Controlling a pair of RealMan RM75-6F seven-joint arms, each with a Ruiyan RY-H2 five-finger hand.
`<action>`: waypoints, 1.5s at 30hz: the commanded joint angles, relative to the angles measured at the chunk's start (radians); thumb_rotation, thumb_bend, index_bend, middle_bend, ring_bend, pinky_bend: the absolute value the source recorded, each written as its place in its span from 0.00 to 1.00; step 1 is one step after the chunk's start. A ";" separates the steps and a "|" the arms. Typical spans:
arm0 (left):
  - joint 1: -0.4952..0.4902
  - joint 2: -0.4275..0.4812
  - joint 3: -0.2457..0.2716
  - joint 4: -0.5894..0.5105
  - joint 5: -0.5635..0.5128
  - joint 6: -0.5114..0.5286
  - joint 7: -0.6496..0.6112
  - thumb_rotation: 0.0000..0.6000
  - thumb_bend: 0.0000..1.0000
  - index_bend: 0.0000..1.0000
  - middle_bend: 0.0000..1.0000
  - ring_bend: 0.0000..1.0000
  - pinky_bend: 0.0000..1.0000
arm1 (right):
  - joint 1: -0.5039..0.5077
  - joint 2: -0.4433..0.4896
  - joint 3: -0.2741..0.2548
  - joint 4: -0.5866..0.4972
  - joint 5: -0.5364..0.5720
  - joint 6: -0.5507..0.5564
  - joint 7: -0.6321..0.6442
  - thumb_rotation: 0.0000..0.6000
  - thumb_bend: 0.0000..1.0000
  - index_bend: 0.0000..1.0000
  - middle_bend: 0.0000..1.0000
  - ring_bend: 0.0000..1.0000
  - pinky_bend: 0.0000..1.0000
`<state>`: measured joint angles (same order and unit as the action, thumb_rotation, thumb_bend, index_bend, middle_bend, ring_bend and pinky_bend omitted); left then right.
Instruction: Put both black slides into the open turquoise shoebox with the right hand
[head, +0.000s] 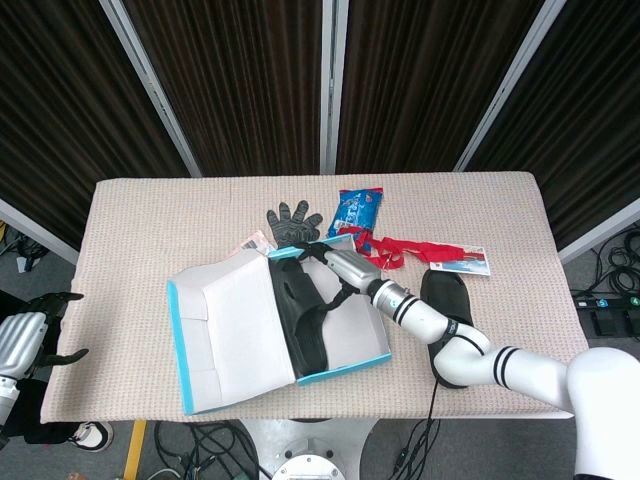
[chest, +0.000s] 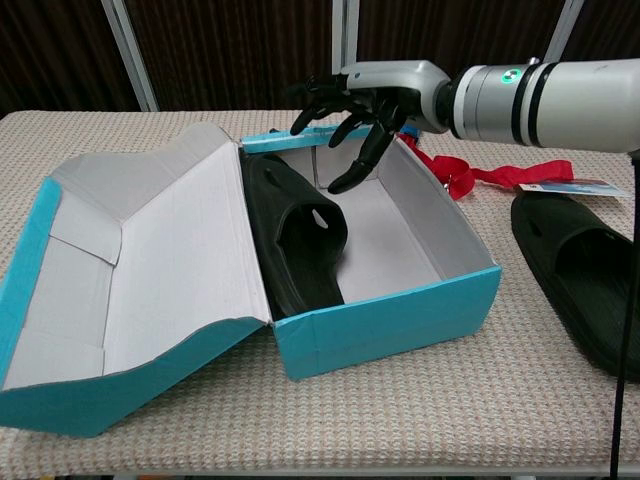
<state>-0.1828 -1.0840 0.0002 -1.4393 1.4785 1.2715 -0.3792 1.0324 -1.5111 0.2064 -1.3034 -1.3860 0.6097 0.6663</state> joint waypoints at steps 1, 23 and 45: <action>-0.001 0.000 0.000 -0.004 0.000 -0.001 0.005 1.00 0.12 0.20 0.21 0.15 0.19 | -0.034 0.125 0.039 -0.156 0.049 0.029 -0.047 1.00 0.00 0.00 0.17 0.01 0.18; -0.012 0.018 0.006 -0.049 -0.001 -0.023 0.019 1.00 0.12 0.20 0.21 0.15 0.19 | 0.058 0.495 -0.151 -0.597 0.933 0.236 -1.177 1.00 0.02 0.12 0.29 0.10 0.26; -0.023 0.035 0.019 -0.102 0.008 -0.042 0.067 1.00 0.12 0.20 0.21 0.15 0.19 | 0.152 0.399 -0.313 -0.419 1.269 0.132 -1.313 1.00 0.00 0.07 0.19 0.00 0.10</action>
<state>-0.2061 -1.0495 0.0188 -1.5410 1.4861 1.2299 -0.3122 1.1928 -1.0967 -0.1075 -1.7421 -0.1125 0.7556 -0.6618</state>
